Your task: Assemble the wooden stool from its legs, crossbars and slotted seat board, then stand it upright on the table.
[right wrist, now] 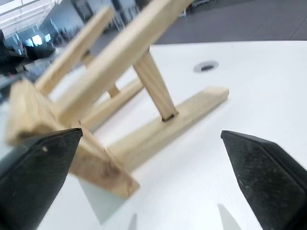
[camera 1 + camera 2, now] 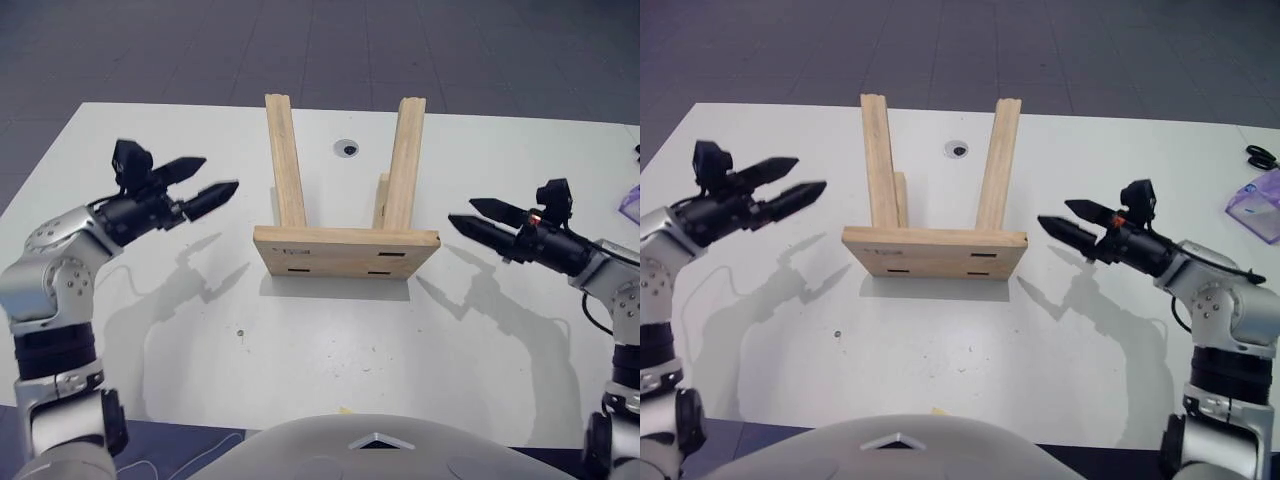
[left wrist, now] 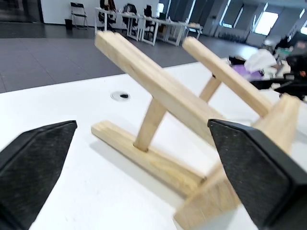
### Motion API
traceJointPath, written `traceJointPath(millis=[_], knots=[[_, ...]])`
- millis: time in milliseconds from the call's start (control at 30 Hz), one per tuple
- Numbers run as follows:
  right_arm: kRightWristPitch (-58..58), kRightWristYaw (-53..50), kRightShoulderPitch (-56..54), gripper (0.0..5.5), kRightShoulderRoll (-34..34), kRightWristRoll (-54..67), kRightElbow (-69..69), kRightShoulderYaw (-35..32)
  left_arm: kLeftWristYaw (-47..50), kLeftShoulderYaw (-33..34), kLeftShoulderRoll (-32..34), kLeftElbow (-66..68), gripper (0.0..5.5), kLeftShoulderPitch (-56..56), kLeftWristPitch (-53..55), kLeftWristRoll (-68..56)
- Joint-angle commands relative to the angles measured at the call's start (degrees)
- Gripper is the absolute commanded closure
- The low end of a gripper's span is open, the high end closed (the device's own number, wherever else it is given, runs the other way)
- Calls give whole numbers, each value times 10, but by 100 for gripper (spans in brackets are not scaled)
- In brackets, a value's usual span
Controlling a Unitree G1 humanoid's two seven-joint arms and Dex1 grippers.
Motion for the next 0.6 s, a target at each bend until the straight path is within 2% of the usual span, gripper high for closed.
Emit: traceJointPath(millis=[33,133,367,467,600], knots=[[-145,79,20,10,-38,-92,32,70,-101,-33,74,-3,14,50,-18,13],[-199,113,-7,10,-27,-125,67,119,-116,-75,63,8,14,27,-12,11],[-261,135,-107,10,24,-172,172,192,-145,-215,40,91,14,-21,-109,119],[-270,134,-125,59,41,-177,199,201,-137,-239,8,143,10,-61,-142,144],[-261,130,-140,124,66,-169,213,206,-114,-248,-38,190,75,-99,-173,159]])
